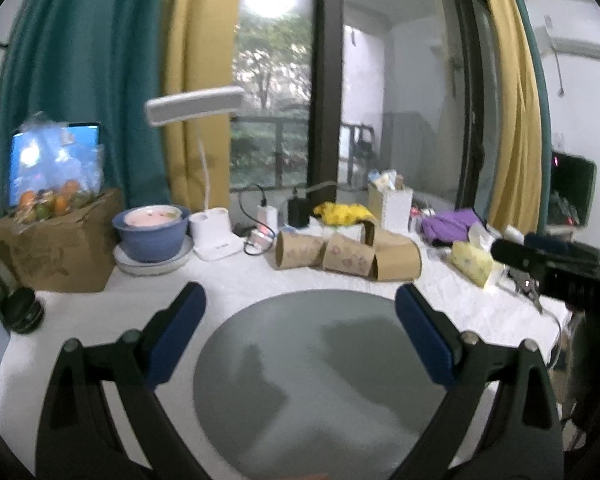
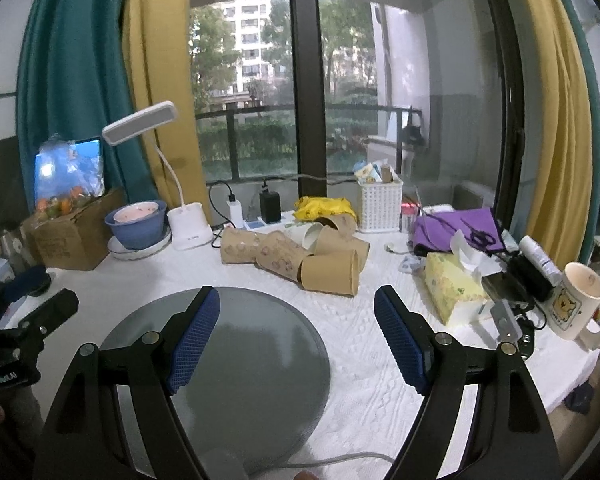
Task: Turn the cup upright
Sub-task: 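Move the left gripper toward the brown paper cups lying on their sides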
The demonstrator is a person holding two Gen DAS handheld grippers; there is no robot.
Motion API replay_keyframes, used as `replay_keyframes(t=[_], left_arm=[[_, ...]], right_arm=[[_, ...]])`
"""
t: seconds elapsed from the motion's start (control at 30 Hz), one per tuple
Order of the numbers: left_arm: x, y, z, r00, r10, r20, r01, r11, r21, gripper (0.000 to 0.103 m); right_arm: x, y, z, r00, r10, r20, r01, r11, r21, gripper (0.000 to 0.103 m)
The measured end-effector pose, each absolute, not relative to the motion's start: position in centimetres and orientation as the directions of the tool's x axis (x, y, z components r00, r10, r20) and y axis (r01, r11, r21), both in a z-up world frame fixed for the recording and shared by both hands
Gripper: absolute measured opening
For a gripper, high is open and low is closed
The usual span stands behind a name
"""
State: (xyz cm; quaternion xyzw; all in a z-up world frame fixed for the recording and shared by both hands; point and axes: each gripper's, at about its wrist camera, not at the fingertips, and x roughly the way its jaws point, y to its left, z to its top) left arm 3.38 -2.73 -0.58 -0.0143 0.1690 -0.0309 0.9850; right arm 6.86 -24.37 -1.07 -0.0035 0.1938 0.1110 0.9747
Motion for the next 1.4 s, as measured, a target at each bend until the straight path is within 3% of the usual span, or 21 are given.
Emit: replay_keyframes(t=[0.83,1.0,1.23,1.4], left_arm=[[28.5,-12.4,0.1,0.725,-0.239,-0.646,0.48,0.849,0.223,0.097],[33.8,-13.7,-1.3,0.634,-0.291,-0.716,0.57,0.802,0.179,0.096],[38.9,-16.4,-1.8,0.601,-0.293,-0.743,0.645,0.727,0.235,0.096],[41.2,-18.8,-3.4,0.531,-0.272,-0.803,0.729,0.63,0.269,0.086]], right_arm=[[24.4,-32.1,-3.7,0.801,0.204,-0.563,-0.152,0.979,0.138,0.082],[27.5,-32.3,-4.4,0.781,0.222,-0.583,-0.169,0.975,0.145,0.082],[32.1,-32.7,-5.4,0.75,0.245,-0.615,-0.186,0.97,0.158,0.082],[34.0,-33.5,-5.6,0.743,0.264,-0.615,-0.2,0.964,0.172,0.082]])
